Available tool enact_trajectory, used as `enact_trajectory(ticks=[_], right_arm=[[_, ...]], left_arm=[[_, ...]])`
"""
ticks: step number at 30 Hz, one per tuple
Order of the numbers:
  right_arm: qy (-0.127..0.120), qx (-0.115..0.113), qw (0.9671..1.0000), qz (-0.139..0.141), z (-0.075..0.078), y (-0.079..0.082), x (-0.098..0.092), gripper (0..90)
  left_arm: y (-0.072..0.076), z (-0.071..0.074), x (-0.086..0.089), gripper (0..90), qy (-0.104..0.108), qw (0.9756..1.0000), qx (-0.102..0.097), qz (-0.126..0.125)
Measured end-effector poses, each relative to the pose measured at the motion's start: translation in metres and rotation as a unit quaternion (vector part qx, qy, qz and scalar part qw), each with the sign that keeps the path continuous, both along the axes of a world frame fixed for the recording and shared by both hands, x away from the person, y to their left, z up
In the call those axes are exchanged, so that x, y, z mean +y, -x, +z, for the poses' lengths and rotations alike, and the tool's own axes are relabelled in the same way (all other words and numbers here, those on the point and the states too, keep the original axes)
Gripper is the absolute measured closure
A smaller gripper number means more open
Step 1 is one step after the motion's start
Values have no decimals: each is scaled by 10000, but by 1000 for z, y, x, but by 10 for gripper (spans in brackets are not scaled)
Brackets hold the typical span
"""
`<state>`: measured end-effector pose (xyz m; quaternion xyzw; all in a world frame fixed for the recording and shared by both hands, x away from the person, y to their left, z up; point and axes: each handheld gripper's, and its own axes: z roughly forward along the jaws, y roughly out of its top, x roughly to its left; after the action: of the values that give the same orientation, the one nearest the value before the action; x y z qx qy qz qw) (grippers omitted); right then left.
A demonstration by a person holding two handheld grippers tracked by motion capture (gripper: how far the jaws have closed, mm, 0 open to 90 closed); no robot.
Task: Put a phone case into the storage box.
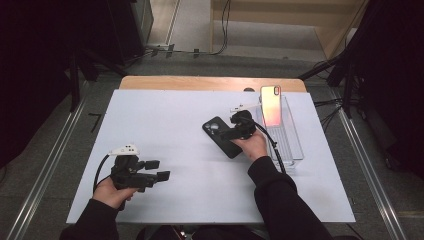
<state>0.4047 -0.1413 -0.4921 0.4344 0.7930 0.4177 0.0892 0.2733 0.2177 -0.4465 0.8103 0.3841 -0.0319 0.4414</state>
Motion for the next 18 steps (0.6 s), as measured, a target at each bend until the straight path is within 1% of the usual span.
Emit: enact_trajectory(ticks=[1,5,10,12,18], right_arm=[[4,-15,10000,15,-1,0,0,45],[31,45,10000,36,-5,0,0,45],[98,15,9999,98,-9,-1,-1,45],[80,16,9999,143,-11,-1,-1,45],[76,126,9996,255,-17,-2,-3,45]], left_arm=[[0,0,0,306,-2,10000,-1,0],[0,0,0,306,-12,10000,-10,-14],[0,0,0,306,-12,10000,-10,-9],[0,0,0,306,-10,10000,-11,-14],[0,0,0,306,-18,10000,-16,-14]])
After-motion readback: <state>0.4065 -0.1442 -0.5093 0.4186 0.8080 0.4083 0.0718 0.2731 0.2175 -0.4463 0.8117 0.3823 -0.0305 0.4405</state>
